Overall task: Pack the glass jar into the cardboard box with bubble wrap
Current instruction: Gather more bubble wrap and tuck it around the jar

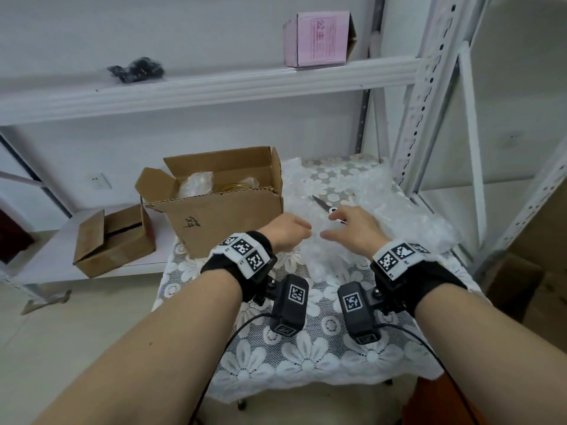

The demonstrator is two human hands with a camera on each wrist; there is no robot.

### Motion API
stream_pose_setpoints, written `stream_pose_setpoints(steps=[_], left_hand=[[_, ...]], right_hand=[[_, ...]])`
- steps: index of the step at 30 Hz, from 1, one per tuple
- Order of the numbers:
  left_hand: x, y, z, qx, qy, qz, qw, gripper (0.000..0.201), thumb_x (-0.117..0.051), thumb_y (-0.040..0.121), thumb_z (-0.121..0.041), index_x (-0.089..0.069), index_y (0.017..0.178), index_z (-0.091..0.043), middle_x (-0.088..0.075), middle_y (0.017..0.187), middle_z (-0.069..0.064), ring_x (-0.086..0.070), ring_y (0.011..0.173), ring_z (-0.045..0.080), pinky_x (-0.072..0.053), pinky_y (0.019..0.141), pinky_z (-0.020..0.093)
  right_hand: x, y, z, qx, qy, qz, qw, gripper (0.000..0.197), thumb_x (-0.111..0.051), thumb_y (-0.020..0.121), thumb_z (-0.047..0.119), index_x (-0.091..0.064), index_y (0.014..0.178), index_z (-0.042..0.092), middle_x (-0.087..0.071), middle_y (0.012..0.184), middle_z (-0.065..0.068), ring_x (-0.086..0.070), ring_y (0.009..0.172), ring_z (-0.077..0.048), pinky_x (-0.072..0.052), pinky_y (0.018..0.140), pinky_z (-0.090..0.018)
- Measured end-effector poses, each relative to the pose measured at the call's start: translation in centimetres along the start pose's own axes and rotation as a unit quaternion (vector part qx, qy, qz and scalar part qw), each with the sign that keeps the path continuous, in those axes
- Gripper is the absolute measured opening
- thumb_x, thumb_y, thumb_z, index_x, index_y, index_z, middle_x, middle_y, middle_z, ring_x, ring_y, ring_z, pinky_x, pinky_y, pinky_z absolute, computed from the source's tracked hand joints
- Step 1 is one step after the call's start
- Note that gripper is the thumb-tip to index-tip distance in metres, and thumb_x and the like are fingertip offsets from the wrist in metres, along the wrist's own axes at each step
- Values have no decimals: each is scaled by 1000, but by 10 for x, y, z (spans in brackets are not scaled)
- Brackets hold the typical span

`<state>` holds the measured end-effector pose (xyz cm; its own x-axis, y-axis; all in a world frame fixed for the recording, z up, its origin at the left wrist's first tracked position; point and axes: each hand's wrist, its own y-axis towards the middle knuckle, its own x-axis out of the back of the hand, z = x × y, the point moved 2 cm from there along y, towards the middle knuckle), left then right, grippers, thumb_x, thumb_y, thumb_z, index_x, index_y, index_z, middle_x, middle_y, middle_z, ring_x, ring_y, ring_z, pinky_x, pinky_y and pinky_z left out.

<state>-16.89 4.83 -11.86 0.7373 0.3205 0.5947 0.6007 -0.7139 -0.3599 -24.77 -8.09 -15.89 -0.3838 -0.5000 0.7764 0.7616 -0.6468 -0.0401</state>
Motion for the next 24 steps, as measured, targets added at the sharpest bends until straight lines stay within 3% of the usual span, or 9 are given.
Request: stream_pose_setpoints(steps=[4, 7, 9, 12, 14, 16, 18, 20, 24], left_hand=[[-7, 6, 15, 60, -104, -6, 993, 43, -49, 98, -11, -44, 141, -11, -42, 145, 10, -46, 129, 26, -49, 97, 34], [-16, 11, 24, 98, -160, -8, 982, 54, -55, 96, -11, -34, 145, -5, -43, 141, 14, -52, 121, 28, -52, 94, 35], [-22, 14, 28, 110, -178, -6, 978, 61, -61, 92, -14, -32, 144, -1, -44, 138, 15, -53, 118, 28, -53, 92, 35], [-26, 20, 33, 112, -194, -26, 974, 83, -73, 84, -25, -26, 147, -1, -40, 143, 15, -51, 121, 28, -53, 91, 35], [-27, 19, 32, 108, -158, -44, 981, 88, -75, 81, -31, -25, 147, 0, -38, 148, 15, -47, 127, 29, -46, 93, 33], [-26, 19, 30, 109, -121, -68, 984, 73, -71, 85, -25, -34, 142, 1, -43, 144, 17, -48, 126, 30, -43, 93, 32], [-26, 21, 29, 103, -120, -91, 983, 35, -61, 90, -10, -49, 121, 2, -58, 121, 19, -56, 111, 30, -50, 89, 34], [-25, 21, 27, 98, -152, -109, 977, 19, -52, 92, 0, -52, 110, 5, -60, 99, 16, -58, 103, 27, -55, 80, 34], [-20, 21, 30, 78, -261, -124, 954, 35, -54, 88, 9, -53, 123, 5, -60, 124, 17, -62, 109, 33, -52, 95, 46]], right_hand=[[-17, 0, 2, -6, -85, 15, 996, 55, -70, 79, 36, -51, 127, 16, -43, 136, -8, -35, 129, -27, -34, 104, -39], [-20, 3, 4, 6, -122, -13, 992, 17, -61, 86, 20, -62, 101, 12, -55, 118, -9, -46, 114, -28, -39, 92, -35], [-17, 5, 3, -7, -68, -31, 997, 5, -51, 90, 14, -55, 88, 13, -59, 99, -7, -52, 94, -25, -40, 79, -32], [-11, 7, 0, -48, 111, -75, 990, 2, -45, 93, 14, -45, 91, 13, -56, 91, -6, -56, 86, -26, -46, 76, -38], [-9, 6, -5, -68, 217, -91, 969, 3, -48, 91, 14, -45, 91, 16, -61, 96, -7, -59, 82, -23, -48, 71, -35], [-6, 4, -10, -101, 315, -107, 938, 10, -54, 87, 12, -48, 89, 20, -64, 103, -11, -61, 82, -22, -51, 69, -35], [-3, 2, -16, -138, 433, -121, 882, 21, -57, 83, 3, -49, 88, 22, -66, 105, -15, -66, 92, -28, -55, 81, -41], [1, -1, -21, -164, 523, -132, 826, 31, -46, 86, -10, -47, 103, 17, -68, 91, -12, -69, 83, -27, -57, 79, -41], [11, -7, -29, -214, 478, -243, 817, 43, -42, 88, -9, -47, 124, 14, -58, 101, -9, -59, 70, -17, -50, 64, -29]])
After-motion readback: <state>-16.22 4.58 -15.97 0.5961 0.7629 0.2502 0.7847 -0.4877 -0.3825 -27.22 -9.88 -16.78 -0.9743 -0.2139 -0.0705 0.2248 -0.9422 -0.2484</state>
